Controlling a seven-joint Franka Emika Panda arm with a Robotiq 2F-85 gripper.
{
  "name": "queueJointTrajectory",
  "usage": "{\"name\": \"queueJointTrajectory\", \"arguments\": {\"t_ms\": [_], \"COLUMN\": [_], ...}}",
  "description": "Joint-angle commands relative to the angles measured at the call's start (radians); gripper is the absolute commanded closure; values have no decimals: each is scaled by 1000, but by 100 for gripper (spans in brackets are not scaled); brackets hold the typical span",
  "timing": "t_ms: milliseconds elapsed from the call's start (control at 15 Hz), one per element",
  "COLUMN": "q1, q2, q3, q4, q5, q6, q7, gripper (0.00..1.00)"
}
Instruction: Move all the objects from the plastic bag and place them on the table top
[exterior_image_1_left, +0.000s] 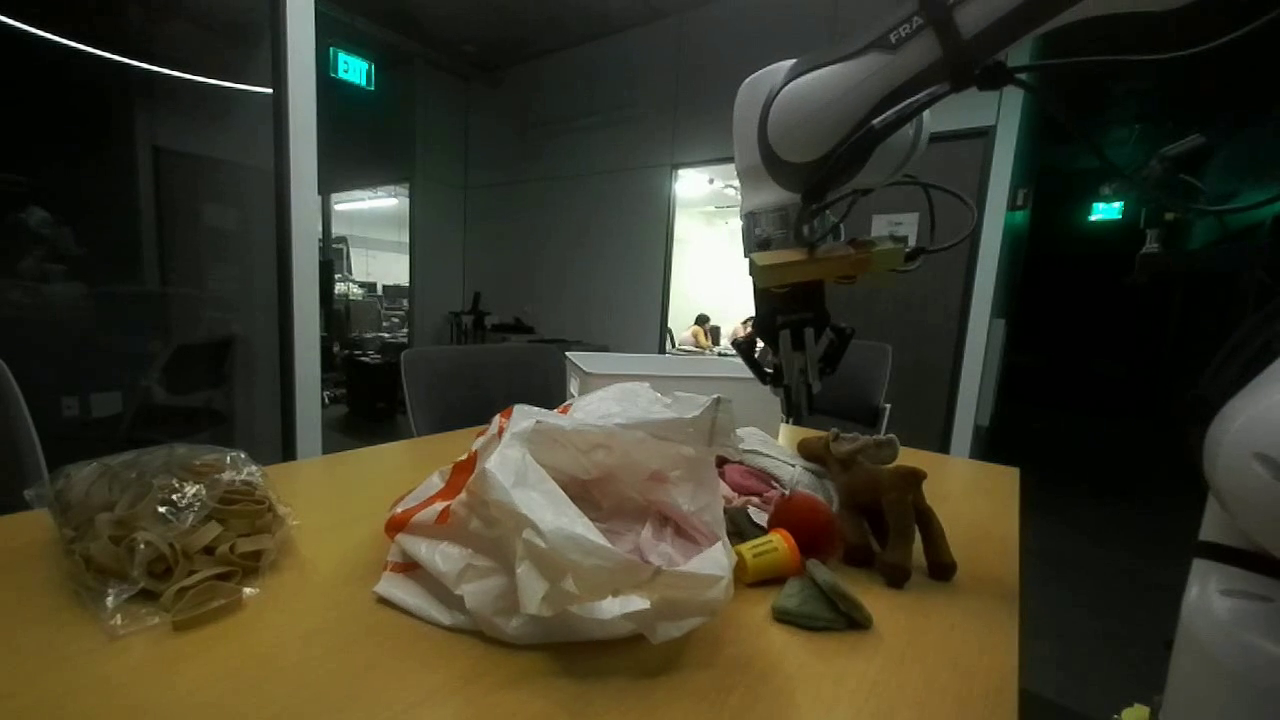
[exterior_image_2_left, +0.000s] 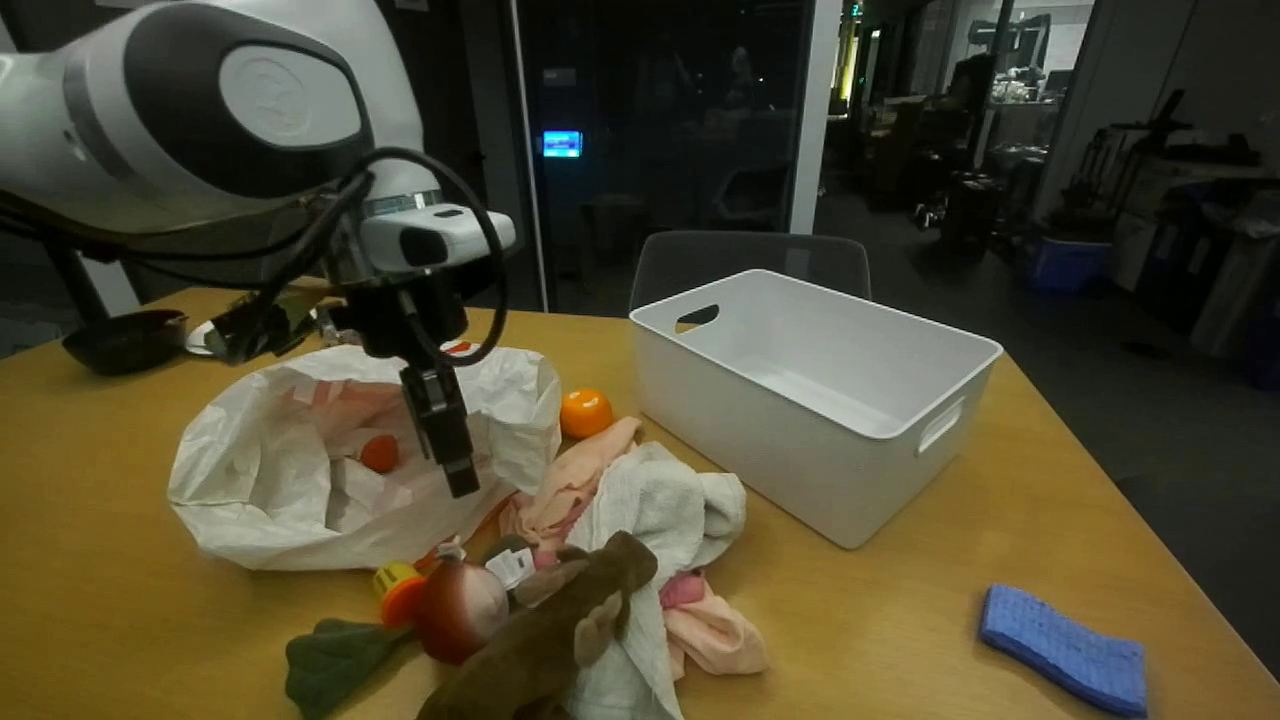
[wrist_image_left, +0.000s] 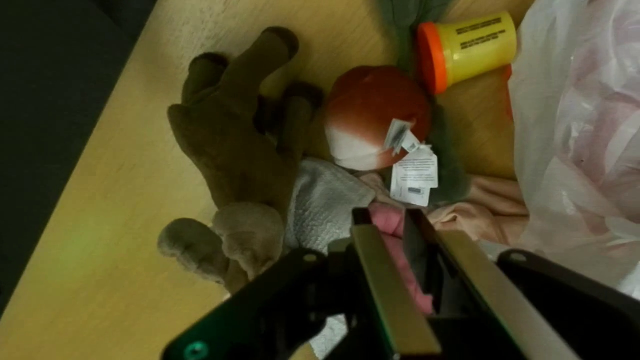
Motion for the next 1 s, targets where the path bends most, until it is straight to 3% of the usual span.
{"name": "queueJointTrajectory", "arguments": {"t_ms": [0, 400, 933], "q1": [63, 176, 213], "q2": [-24, 112, 399], "q3": [-7, 50, 30], "q4": [-46, -20, 61], "q5": [117, 280, 402], "q6": [105, 273, 395], "q7": [-77, -246, -497], "gripper": [45, 0, 1]}}
